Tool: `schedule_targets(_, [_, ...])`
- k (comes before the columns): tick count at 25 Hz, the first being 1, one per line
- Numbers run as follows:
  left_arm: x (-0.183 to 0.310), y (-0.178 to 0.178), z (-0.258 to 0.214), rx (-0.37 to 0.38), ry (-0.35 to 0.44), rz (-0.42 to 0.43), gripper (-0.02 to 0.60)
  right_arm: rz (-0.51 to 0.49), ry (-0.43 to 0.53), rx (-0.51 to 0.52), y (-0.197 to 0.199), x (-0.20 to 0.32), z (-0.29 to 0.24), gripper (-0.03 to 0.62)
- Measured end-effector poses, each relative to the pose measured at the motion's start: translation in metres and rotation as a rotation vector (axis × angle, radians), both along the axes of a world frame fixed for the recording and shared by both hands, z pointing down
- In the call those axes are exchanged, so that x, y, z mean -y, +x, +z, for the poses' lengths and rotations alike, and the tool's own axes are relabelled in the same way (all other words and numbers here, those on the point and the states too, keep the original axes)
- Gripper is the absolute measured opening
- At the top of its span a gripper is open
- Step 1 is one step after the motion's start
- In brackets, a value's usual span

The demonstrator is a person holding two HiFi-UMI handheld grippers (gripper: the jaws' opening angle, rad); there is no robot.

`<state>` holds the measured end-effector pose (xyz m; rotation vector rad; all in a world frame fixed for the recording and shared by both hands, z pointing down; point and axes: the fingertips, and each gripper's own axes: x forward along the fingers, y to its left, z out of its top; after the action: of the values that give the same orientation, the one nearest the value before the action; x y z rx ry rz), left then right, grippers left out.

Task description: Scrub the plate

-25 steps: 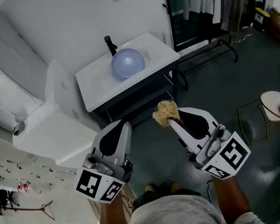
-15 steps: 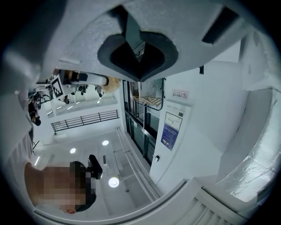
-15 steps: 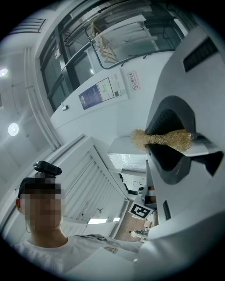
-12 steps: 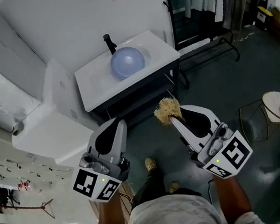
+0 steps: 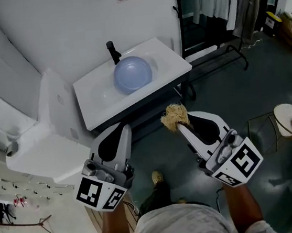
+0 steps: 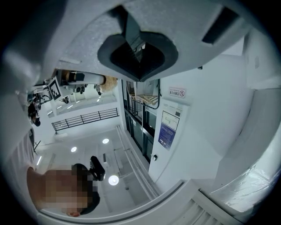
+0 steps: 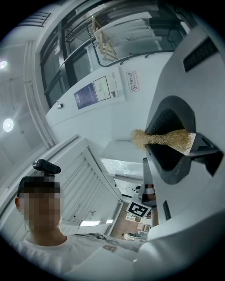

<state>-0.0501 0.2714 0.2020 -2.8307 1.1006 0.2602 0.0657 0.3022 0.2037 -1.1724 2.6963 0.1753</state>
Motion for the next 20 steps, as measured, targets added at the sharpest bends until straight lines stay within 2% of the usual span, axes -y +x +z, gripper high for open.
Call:
schedule_targets(14, [0.16, -0.049, 0.006, 0.007, -0.013, 0.025, 0.015, 0.064, -0.037, -0.019, -0.043, 0.155, 0.003, 0.061])
schedule_targets(20, [0.206, -0.066, 0.012, -0.003, -0.018, 0.039, 0.017, 0.078, -0.049, -0.041, -0.064, 0.195, 0.009, 0.061])
